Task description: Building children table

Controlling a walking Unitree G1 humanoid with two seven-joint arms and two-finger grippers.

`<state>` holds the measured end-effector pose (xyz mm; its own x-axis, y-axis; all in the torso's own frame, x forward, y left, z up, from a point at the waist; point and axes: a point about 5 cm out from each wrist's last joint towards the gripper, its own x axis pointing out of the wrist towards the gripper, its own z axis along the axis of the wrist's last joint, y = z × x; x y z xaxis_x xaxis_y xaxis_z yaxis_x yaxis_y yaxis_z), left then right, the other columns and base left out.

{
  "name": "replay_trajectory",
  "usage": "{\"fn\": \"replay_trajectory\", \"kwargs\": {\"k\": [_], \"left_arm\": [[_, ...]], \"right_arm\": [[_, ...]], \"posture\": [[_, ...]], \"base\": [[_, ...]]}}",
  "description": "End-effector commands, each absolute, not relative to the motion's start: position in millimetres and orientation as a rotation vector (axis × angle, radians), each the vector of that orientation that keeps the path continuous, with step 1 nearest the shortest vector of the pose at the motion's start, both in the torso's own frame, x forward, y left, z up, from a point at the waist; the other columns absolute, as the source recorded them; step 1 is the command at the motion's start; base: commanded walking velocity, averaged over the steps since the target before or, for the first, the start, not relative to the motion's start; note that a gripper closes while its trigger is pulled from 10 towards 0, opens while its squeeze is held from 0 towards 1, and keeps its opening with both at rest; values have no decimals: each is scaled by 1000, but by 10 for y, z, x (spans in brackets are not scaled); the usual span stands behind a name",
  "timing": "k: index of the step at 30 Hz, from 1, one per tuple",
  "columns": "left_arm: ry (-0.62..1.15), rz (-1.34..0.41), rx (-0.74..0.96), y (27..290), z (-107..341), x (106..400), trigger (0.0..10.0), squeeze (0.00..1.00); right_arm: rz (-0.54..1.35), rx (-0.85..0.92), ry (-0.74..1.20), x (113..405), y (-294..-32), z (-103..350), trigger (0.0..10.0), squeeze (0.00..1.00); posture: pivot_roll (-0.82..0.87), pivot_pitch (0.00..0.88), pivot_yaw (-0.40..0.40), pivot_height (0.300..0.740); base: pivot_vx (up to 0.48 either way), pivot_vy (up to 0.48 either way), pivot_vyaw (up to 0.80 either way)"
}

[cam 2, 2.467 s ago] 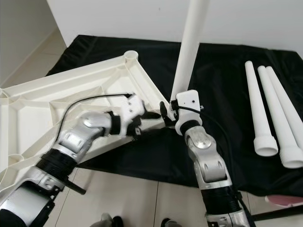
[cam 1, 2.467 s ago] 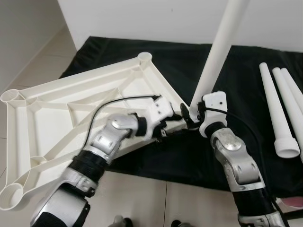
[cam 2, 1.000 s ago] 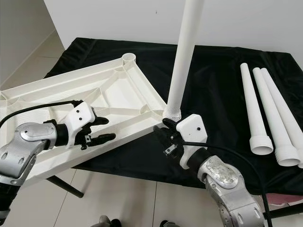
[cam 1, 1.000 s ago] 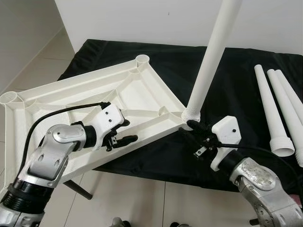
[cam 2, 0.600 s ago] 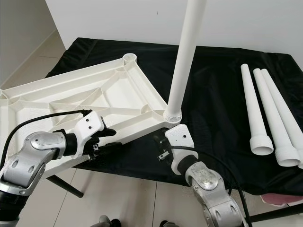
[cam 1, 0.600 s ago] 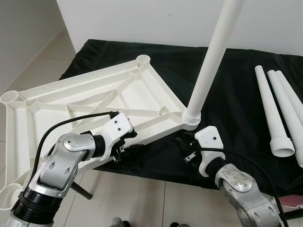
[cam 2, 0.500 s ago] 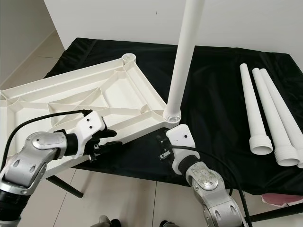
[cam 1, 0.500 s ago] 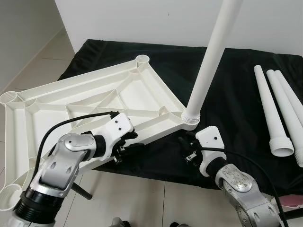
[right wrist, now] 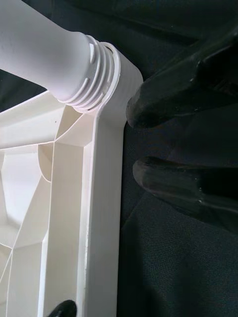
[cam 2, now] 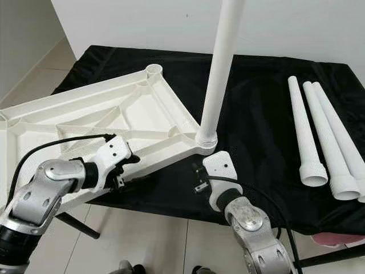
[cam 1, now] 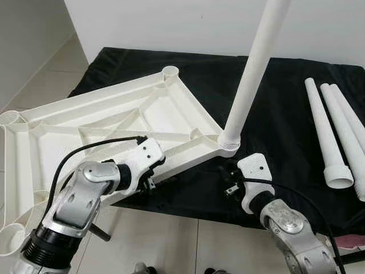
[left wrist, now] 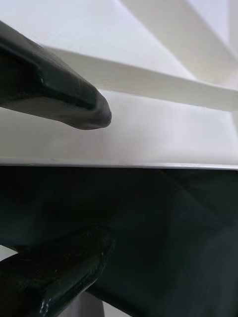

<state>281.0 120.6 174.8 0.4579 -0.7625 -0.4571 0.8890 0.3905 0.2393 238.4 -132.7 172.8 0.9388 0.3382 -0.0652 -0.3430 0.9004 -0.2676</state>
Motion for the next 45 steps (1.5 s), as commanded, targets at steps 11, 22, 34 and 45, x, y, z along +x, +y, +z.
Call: {"fn": "replay_trajectory", "kwargs": {"k": [11,22,34,45], "left_arm": [[331,-886,503,1248,1571,3028,0,0],[274,-1055,540,1044,1648,3058,0,0],[43,-1187,706,535,1935,3248,0,0],[-88,-1232,649,-6,2237,3367,0,0]], "right_arm": [[355,-269,-4,2405,-1292,1784,10000,0],[358,-259,-18,2407,-1253,1810,10000,0],[469,-265,34,2357,-1145,1663,10000,0],[302,-278,20,2442,-1299,1688,10000,0]], "posture": [[-14,180,40,740],[-25,179,58,740],[-29,167,50,740],[-37,166,65,740]], "base": [[0,0,0],[0,0,0],[0,0,0],[0,0,0]]}}
